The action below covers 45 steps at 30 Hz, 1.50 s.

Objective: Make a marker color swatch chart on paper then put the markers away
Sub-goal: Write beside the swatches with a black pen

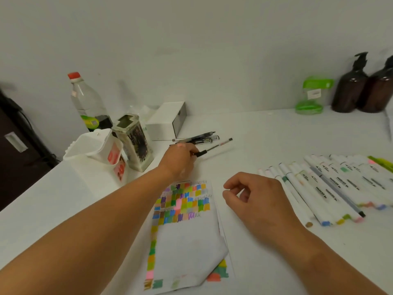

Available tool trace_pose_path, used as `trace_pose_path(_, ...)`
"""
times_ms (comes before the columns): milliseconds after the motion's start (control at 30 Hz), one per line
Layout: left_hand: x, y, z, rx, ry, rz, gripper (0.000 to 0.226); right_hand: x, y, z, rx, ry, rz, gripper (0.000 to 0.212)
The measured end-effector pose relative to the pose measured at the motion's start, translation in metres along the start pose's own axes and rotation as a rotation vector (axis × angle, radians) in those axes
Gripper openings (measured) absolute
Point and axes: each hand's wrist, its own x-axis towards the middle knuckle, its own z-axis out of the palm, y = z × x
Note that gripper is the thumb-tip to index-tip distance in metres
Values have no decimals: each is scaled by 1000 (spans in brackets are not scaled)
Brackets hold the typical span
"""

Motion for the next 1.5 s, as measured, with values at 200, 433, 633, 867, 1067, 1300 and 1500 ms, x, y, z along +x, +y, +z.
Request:
trace_pose_path(200, -96, 2, -29, -368, -158, 110, 18, -1, -8, 9, 138, -35, 91, 14)
trace_pose_path(433, -123, 6, -29, -392, -144, 388, 23, -5, -24, 20, 483, -74, -14, 15)
trace_pose_path(633, -122, 0, -27, -387, -111, 456, 24, -4, -28, 26, 555, -141, -47, 16)
trace_pose_path(867, -121, 3, -27, -447, -78, 455, 28, -6, -30, 24, 649, -117, -58, 9)
trace_pose_path(1067, -117, -10, -21, -335, -158, 309, 54, -3, -31, 14, 769, 53, 65, 16)
trace_pose_path(1300, -118, -13, -15, -168, -263, 352, 77, -4, -31, 14, 805, -91, 244, 25)
trace_pose_path(1500, -120, -11, -17, -225, -261, 340, 74, -6, -25, 23, 366, -107, 166, 16)
